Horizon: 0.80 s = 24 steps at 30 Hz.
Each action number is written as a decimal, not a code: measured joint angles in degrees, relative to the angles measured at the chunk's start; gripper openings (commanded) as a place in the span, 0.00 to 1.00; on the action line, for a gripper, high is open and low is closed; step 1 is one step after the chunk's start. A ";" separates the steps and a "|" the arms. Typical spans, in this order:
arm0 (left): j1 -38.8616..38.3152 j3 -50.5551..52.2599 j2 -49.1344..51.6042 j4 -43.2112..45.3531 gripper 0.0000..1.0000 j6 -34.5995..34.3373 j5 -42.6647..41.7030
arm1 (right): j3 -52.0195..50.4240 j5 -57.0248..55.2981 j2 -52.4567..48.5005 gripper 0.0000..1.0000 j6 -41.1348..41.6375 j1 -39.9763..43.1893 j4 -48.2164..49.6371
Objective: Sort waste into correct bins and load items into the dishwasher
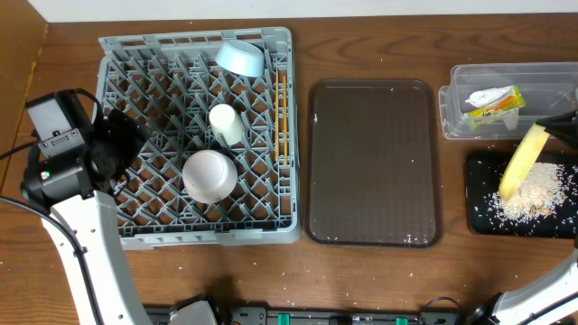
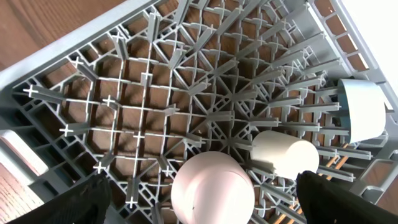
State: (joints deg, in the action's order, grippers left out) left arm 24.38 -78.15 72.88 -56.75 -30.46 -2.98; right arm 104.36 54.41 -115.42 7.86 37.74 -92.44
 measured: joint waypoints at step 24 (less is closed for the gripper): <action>0.00 0.00 0.00 0.00 0.96 0.00 0.00 | -0.24 2.89 0.11 0.01 -1.14 0.00 -4.59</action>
State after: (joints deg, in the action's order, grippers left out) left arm 24.38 -78.15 72.88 -56.75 -30.46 -2.98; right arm 104.12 57.30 -115.31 6.72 37.74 -97.03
